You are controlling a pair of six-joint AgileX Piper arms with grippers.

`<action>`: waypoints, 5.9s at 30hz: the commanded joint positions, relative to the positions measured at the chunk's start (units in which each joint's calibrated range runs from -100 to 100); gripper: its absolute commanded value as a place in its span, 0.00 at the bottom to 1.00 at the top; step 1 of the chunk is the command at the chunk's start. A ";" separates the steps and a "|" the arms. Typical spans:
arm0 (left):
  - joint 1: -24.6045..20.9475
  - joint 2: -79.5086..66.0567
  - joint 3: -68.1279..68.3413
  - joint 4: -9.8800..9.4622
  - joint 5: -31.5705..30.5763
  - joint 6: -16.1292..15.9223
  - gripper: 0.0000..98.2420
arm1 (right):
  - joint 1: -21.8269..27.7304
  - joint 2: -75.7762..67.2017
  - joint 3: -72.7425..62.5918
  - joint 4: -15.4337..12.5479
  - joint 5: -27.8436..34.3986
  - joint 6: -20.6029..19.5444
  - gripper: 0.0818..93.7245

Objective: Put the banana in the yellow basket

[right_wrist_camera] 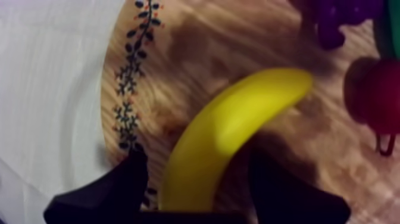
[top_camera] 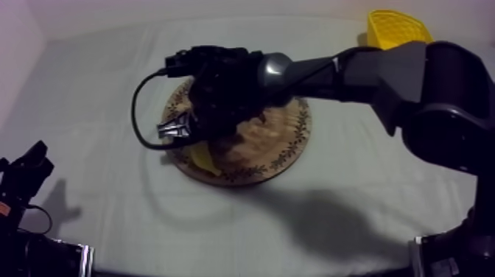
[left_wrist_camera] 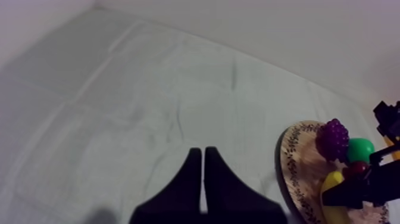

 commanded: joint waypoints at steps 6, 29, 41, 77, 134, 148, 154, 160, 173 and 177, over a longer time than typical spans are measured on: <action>0.02 -0.03 0.03 -0.01 0.01 0.02 0.00 | 0.79 0.42 -0.20 -1.46 -1.81 2.91 0.30; 0.02 -0.03 0.03 -0.01 0.01 0.02 0.00 | 3.67 -10.24 -0.64 -1.95 5.57 5.71 0.23; 0.02 -0.03 0.03 -0.01 0.01 0.02 0.00 | 14.65 -20.47 -6.87 -4.98 17.39 9.28 0.23; 0.02 -0.03 0.03 -0.01 0.01 0.02 0.00 | 41.37 -14.89 -2.70 -3.07 9.56 14.18 0.25; 0.02 -0.03 0.03 -0.01 0.01 0.02 0.00 | 44.04 -80.34 83.02 -7.14 -27.69 23.32 0.00; 0.02 -0.03 0.03 -0.01 0.01 0.02 0.00 | 44.23 -117.98 104.18 -13.42 -20.16 30.98 0.00; 0.02 -0.03 0.03 -0.01 0.01 0.02 0.00 | 45.19 -127.75 107.07 -15.61 -15.19 33.53 0.00; 0.02 -0.03 0.03 -0.01 0.01 0.00 0.00 | 45.71 -133.45 107.69 -15.19 -10.78 32.95 0.00; 0.02 -0.03 0.03 -0.01 0.01 0.02 0.00 | 45.12 -139.17 107.41 -12.29 -7.10 29.84 0.00; 0.02 -0.03 0.03 -0.01 0.01 0.02 0.00 | 45.31 -139.34 108.59 -11.77 -11.34 33.05 0.00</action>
